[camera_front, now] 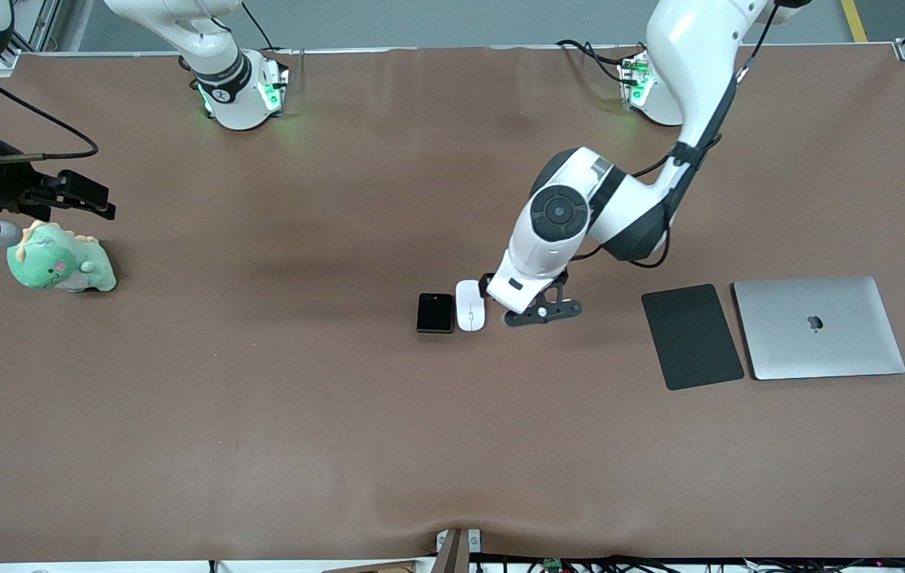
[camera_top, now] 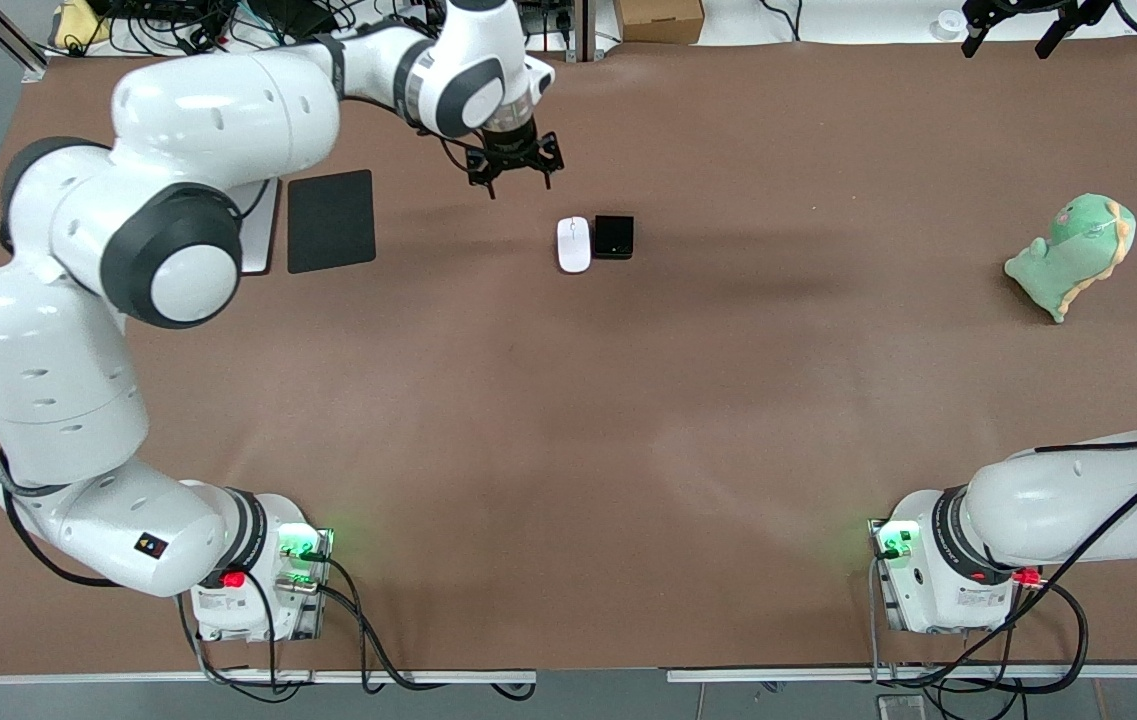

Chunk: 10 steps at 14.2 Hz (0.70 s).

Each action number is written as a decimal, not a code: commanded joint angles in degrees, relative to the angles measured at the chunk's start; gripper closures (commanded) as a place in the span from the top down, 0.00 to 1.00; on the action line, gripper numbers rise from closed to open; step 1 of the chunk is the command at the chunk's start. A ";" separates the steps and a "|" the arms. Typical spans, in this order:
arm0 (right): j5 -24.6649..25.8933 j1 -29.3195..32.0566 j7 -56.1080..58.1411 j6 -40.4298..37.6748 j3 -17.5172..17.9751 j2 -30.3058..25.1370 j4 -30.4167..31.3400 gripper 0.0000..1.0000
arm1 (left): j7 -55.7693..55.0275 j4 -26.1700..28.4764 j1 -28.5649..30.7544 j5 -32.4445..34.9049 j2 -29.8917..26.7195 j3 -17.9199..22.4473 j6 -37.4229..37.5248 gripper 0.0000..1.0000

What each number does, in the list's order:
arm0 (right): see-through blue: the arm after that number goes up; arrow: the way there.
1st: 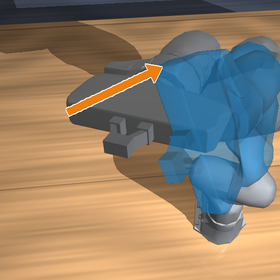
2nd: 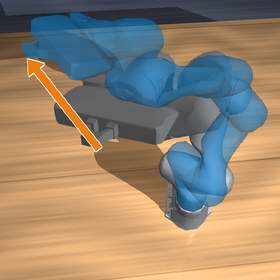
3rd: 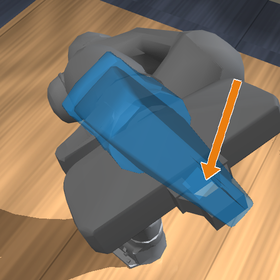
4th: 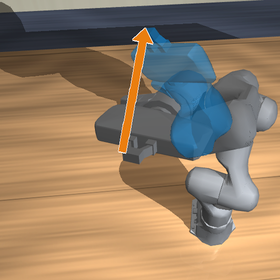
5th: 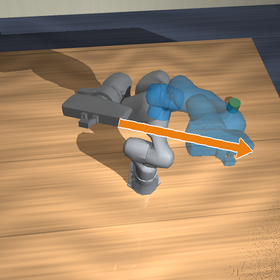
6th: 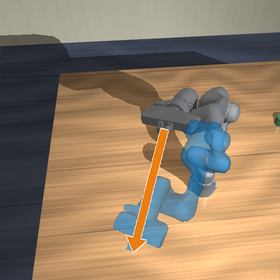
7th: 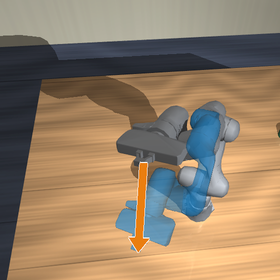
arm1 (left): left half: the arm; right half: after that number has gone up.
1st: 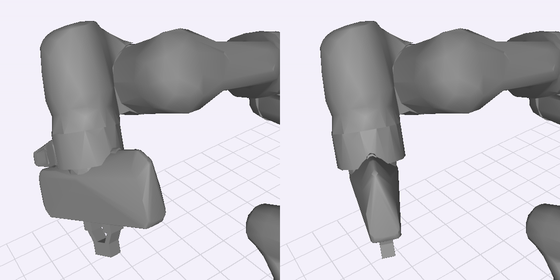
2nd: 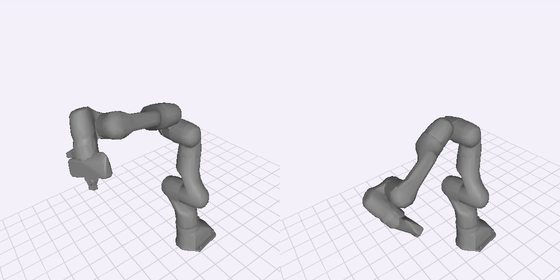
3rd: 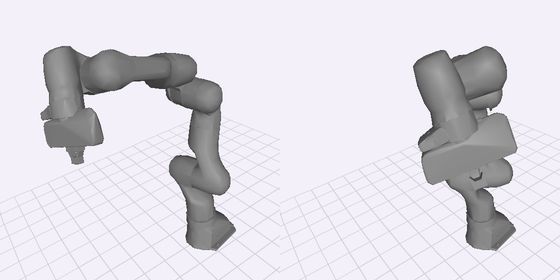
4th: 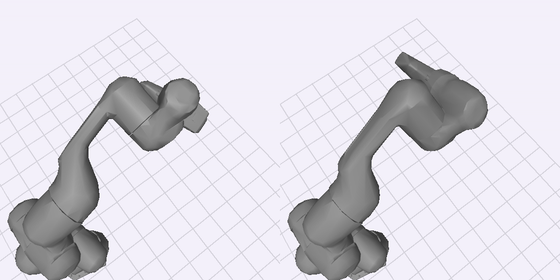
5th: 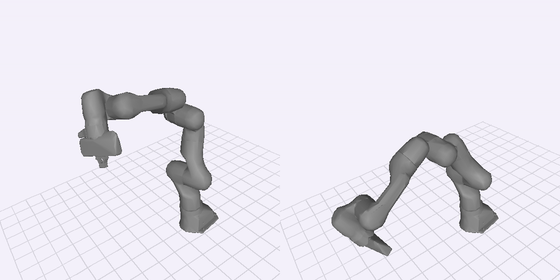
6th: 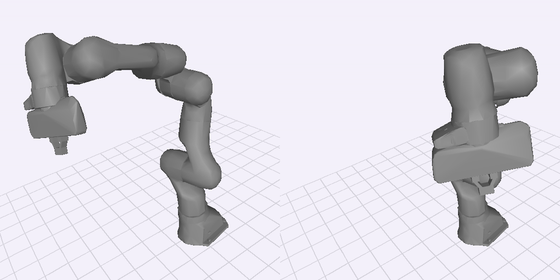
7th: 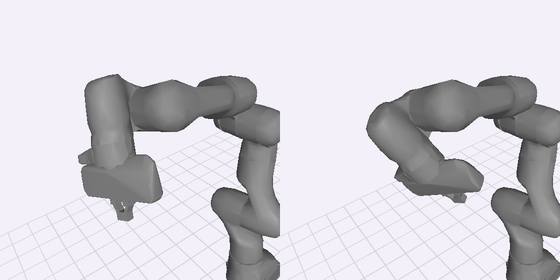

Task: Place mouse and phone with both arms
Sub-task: 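Reach the left gripper over the white mouse beside the phone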

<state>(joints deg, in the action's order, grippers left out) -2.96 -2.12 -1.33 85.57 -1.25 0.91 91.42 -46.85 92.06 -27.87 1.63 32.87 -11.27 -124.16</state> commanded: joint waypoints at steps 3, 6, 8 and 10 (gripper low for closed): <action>0.68 0.45 0.10 0.39 0.64 0.15 -0.01 1.00 | -1.13 -5.05 -2.27 1.36 7.29 0.89 -4.93 1.00; 0.68 0.45 0.10 0.38 0.64 0.15 -0.01 1.00 | -1.13 -5.92 -3.41 1.36 9.84 0.89 -8.72 1.00; 0.68 0.45 0.10 0.38 0.64 0.15 -0.01 1.00 | -1.22 -7.42 -3.68 1.36 11.42 1.07 -8.82 0.99; 0.68 0.36 0.10 0.47 0.64 0.15 0.08 1.00 | -2.27 -9.17 -4.91 1.36 13.18 1.24 -8.82 0.98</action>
<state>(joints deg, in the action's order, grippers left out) -2.96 -2.12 -1.33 85.67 -1.20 1.00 91.42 -46.92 86.26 -31.01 1.63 43.74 -10.96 -132.92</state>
